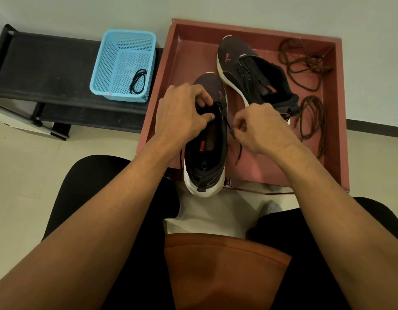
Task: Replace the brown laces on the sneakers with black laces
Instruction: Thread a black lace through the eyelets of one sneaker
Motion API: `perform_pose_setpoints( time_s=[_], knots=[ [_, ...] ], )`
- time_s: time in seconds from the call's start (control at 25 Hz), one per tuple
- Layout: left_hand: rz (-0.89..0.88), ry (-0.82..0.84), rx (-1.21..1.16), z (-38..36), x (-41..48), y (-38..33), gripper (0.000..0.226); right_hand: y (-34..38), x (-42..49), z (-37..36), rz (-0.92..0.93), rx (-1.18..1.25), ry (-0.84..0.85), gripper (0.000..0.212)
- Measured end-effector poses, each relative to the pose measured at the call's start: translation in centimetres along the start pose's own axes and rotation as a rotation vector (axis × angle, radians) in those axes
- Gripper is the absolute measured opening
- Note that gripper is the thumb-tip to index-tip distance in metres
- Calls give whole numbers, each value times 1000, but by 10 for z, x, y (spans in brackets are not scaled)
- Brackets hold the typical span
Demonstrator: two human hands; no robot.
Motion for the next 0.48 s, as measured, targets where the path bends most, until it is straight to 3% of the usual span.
perform_pose_setpoints(
  time_s=[0.08, 0.16, 0.36, 0.48],
  knots=[
    [1, -7, 10, 1, -1, -1, 25, -14, -3, -31, -81, -175, 267, 17],
    [-4, -5, 4, 1, -1, -1, 26, -21, -4, -39, -132, -189, 328, 26],
    [6, -29, -9, 3, -2, -2, 41, 4, 1, 15, 32, 196, -111, 18],
    [65, -40, 7, 5, -3, 3, 55, 12, 0, 16, 71, 209, -152, 11]
  ],
)
Point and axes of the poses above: each hand's wrist, its own x-axis towards the middle knuckle, its own z-axis out of the back of the hand, y = z × x, the point moved 9 cm from there along x, towards the middle knuckle, and after that the axes turned 5 degrees about y, right-handed, at the moved point
